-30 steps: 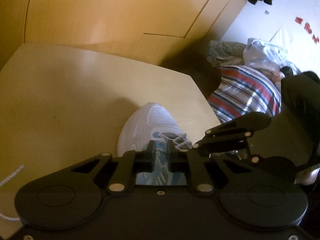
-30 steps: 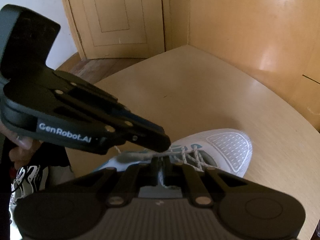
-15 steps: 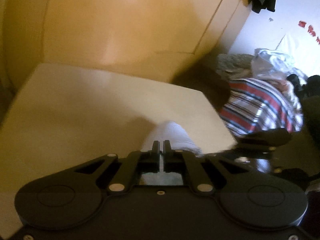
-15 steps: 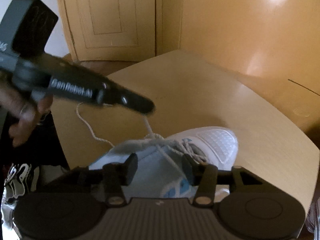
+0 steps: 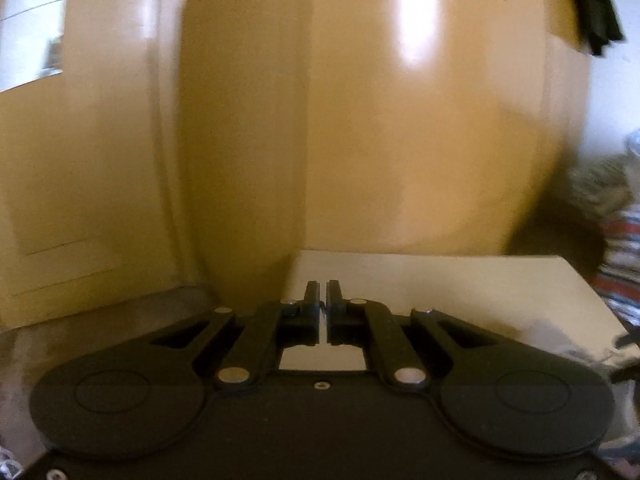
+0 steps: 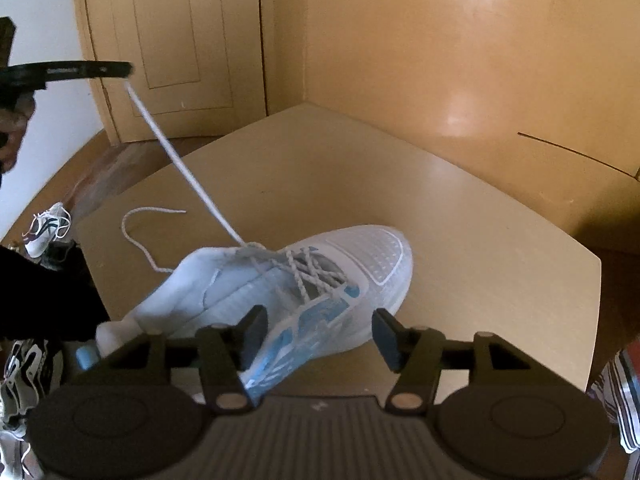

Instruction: Lace up shoes with both hands

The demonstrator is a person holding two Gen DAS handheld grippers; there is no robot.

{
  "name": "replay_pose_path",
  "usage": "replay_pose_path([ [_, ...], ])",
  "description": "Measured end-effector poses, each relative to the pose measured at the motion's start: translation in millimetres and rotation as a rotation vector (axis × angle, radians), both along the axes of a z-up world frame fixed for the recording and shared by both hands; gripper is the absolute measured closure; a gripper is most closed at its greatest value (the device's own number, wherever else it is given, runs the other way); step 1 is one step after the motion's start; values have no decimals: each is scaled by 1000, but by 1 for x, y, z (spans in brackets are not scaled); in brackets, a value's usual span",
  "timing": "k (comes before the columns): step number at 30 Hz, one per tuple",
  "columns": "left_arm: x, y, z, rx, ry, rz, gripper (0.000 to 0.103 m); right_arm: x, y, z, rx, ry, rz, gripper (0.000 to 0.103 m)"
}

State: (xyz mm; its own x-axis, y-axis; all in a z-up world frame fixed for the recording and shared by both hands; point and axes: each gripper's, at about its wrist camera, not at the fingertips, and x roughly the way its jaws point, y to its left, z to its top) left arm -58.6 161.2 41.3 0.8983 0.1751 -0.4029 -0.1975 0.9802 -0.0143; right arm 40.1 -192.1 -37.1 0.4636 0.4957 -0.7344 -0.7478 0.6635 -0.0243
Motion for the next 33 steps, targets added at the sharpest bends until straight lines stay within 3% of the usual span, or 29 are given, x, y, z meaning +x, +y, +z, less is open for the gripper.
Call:
replay_pose_path([
  [3, -14, 27, 0, -16, -1, 73, 103, 3, -2, -2, 8, 13, -9, 42],
  [8, -17, 28, -9, -23, 45, 58, 103, 6, -3, -3, 11, 28, -23, 41],
  [11, -17, 21, -9, -65, 87, -44, 103, 6, -1, -2, 3, 24, -23, 41],
  [13, -21, 7, -8, -122, 114, -176, 103, 5, -2, -1, 9, 30, -27, 41],
  [16, -19, -14, -11, -155, 149, -299, 103, 5, -2, 1, 21, 37, -29, 40],
  [21, -1, -43, -41, -97, 330, -394, 100, 4, 2, 7, 41, 31, -29, 39],
  [22, 2, -47, -45, -84, 358, -404, 91, 4, 2, 9, 50, 30, -31, 39],
  [23, 4, -48, -49, -73, 371, -397, 72, 4, 1, 10, 55, 27, -31, 39],
  [24, 8, -47, -51, -61, 379, -378, 63, 3, 1, 12, 59, 23, -31, 39],
  [29, 34, -47, -82, 69, 477, -319, 62, 4, 0, 16, 70, 22, -29, 39],
  [33, 51, -56, -107, 133, 560, -345, 63, 5, 1, 18, 76, 24, -21, 39],
])
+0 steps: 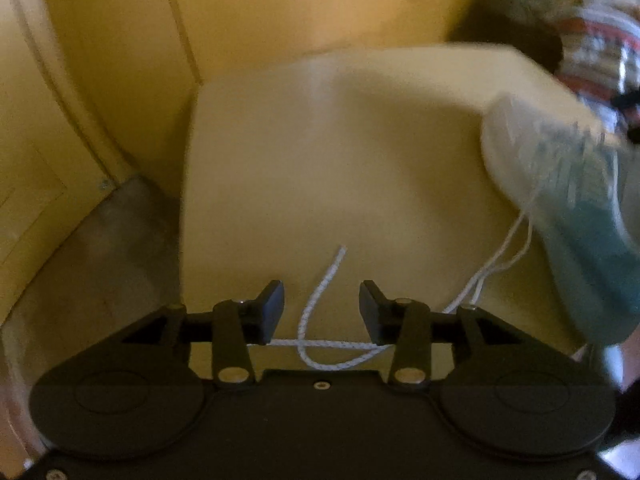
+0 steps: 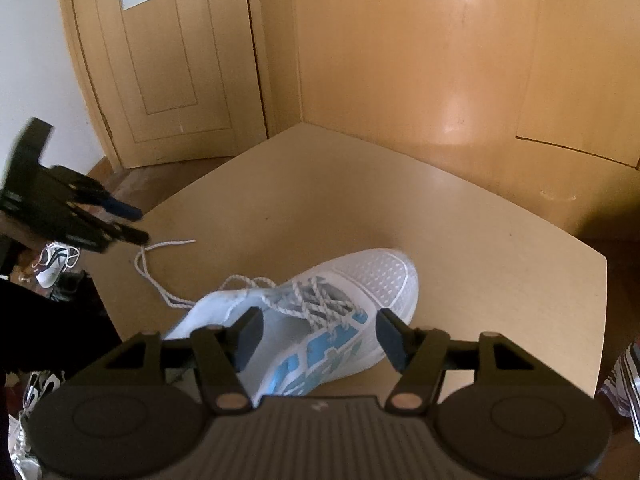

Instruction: Lace up shoes with both hands

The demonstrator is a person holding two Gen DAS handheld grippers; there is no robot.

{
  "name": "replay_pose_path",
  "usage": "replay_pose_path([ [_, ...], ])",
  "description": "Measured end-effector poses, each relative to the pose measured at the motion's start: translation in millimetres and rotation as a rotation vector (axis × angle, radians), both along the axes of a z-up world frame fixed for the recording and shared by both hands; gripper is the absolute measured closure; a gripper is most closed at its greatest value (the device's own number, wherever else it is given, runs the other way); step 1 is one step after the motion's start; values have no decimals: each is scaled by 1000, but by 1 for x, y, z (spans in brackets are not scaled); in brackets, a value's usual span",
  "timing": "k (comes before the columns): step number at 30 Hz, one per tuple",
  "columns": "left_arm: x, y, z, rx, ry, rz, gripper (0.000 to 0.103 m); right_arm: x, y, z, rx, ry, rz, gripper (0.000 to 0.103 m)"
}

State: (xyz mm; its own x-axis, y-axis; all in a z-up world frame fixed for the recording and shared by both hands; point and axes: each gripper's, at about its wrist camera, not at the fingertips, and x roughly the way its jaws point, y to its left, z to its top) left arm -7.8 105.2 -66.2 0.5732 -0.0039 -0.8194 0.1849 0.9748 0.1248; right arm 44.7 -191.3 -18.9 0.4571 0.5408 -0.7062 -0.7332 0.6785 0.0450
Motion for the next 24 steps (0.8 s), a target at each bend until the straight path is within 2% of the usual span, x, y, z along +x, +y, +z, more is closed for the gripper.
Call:
replay_pose_path([
  [4, 15, 0, -11, 19, 51, -8, 63, 1, 2, 0, 6, 6, 11, 39],
  [7, 25, 4, -15, -3, 74, 2, 64, 2, 1, -1, 5, 10, 19, 39],
  [9, 27, 8, -14, -32, 87, 3, 72, 3, -2, -1, 5, 13, 20, 39],
  [11, 28, 10, -14, -50, 95, -1, 91, 4, -5, 0, 7, 16, 17, 39],
  [12, 28, 13, -13, -69, 99, 2, 92, 4, -6, 0, 7, 16, 16, 39],
  [14, 27, 18, -13, -106, 104, 12, 100, 5, -8, 0, 8, 18, 14, 38],
  [16, 26, 23, -12, -132, 91, 32, 102, 5, -9, 1, 12, 18, 15, 38],
  [18, 24, 24, -9, -153, 35, 59, 102, 5, -9, 2, 15, 11, 12, 38],
  [19, 23, 23, 0, -177, -24, 64, 102, 5, -9, 3, 21, 8, 7, 38],
  [20, 22, 21, 19, -219, -116, 57, 102, 5, -10, 4, 28, 5, 1, 38],
  [21, 23, 17, 35, -247, -172, 53, 102, 5, -11, 6, 39, 2, -5, 38],
  [22, 22, 11, 61, -272, -261, 42, 102, 5, -12, 8, 51, 0, -11, 38],
  [24, 19, -1, 100, -303, -391, 5, 102, 5, -15, 14, 90, -5, -24, 38],
])
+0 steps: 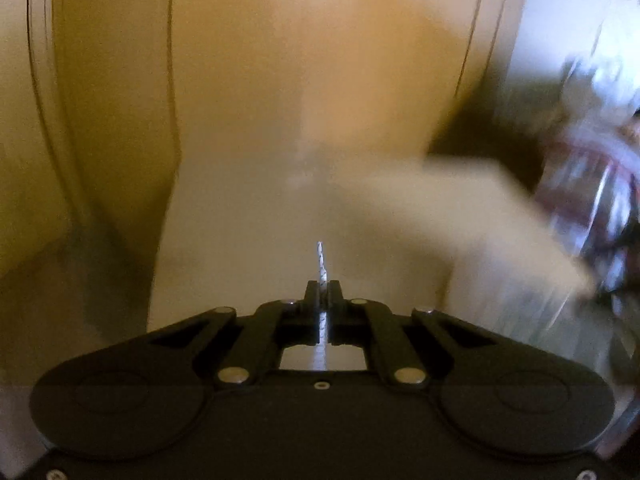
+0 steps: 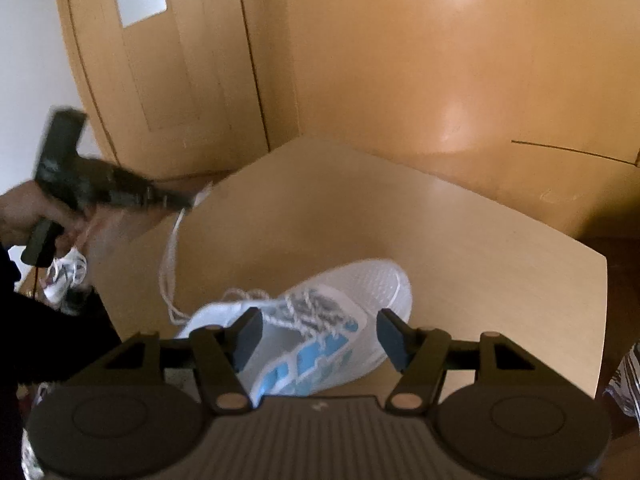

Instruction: Lace up shoes with both hands

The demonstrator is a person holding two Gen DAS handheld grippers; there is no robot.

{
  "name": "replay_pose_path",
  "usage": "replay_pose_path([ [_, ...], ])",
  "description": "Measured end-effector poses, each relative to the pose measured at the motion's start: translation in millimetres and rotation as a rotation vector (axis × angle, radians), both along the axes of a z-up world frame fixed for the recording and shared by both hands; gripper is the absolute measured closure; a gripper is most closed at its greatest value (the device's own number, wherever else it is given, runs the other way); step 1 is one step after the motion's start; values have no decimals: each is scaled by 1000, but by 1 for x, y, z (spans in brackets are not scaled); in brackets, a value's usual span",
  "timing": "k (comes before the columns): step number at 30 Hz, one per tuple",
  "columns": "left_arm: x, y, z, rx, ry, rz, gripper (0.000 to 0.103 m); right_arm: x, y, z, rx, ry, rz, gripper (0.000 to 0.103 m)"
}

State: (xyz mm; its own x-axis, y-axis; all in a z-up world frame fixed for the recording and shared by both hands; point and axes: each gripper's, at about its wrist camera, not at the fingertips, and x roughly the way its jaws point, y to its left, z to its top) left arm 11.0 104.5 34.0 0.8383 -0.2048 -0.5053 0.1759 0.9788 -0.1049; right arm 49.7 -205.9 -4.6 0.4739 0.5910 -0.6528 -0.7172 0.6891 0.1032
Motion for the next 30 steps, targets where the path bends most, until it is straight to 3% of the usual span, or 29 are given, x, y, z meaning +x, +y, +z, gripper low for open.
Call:
replay_pose_path([
  [1, -3, -9, 24, -16, -83, -25, 102, 0, -1, 3, 20, -2, -7, 38],
  [4, -8, -37, 59, -11, -185, -116, 102, 0, -11, 12, 103, 2, -34, 38],
  [6, -9, -66, 51, 22, -202, -208, 102, 1, -23, 18, 180, 6, -66, 38],
  [11, 1, -129, -4, 159, -93, -371, 102, 13, -62, 23, 382, 100, -166, 39],
  [13, 1, -147, -18, 200, -63, -421, 102, 21, -73, 18, 464, 178, -187, 45],
  [15, 0, -158, -24, 207, -56, -452, 102, 26, -78, 11, 514, 241, -205, 58],
  [22, -6, -176, -24, 221, -60, -523, 102, 40, -85, -6, 641, 418, -253, 62],
  [25, -6, -175, -25, 214, -59, -527, 102, 42, -85, -8, 658, 448, -256, 71],
  [30, -7, -172, -22, 210, -55, -536, 102, 42, -81, -13, 664, 470, -248, 99],
])
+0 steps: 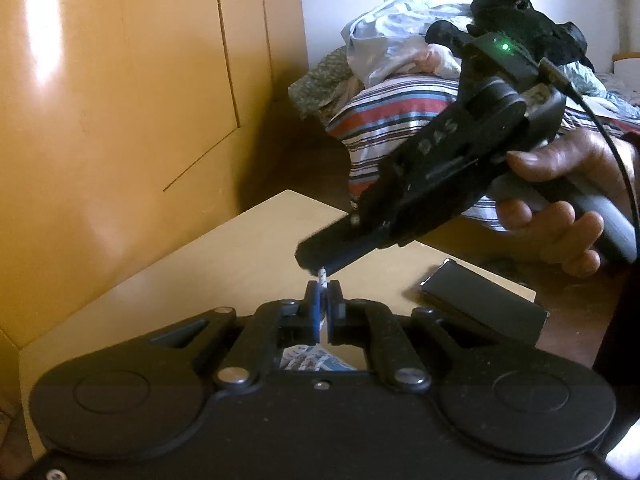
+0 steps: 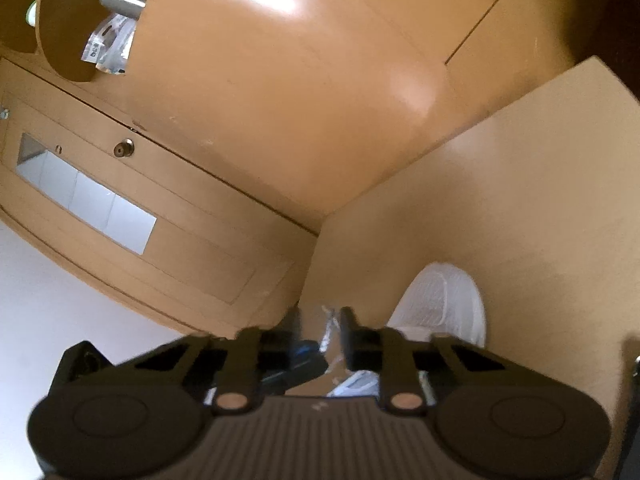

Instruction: Lace up shoes with both hands

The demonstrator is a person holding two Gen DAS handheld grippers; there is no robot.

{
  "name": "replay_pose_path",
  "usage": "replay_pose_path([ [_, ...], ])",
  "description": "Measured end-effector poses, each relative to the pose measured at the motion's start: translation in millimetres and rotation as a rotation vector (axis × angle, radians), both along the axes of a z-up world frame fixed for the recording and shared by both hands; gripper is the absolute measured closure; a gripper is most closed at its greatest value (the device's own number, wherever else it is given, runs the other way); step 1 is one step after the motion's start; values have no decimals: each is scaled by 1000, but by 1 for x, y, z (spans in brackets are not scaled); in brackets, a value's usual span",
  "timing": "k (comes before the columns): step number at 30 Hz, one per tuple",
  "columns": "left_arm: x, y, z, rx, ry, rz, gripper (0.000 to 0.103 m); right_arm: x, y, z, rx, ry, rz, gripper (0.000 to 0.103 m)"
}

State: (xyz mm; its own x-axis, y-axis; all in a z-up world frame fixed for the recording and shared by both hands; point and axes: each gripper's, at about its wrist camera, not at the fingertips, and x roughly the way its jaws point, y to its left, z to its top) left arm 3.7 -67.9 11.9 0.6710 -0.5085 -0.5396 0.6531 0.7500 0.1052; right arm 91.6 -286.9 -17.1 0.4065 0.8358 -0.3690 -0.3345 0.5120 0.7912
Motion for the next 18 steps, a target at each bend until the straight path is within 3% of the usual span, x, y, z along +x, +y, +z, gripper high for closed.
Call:
replay_pose_path([
  [4, 1, -3, 0, 14, 2, 3, 102, -1, 5, -3, -4, -2, 8, 100],
  [6, 2, -5, 0, 29, 0, 17, 94, -7, 9, 3, -49, -55, 9, 100],
  [8, 4, -6, 0, 30, 13, 40, 74, -13, 14, 8, -90, -106, 18, 100],
  [13, 9, -5, 4, 5, 41, 44, 75, -25, 27, 16, -202, -225, 58, 100],
  [15, 11, -8, 5, 4, 54, 47, 83, -28, 29, 16, -216, -242, 69, 100],
  [18, 13, -6, 5, -8, 71, 60, 84, -31, 29, 15, -215, -249, 83, 100],
])
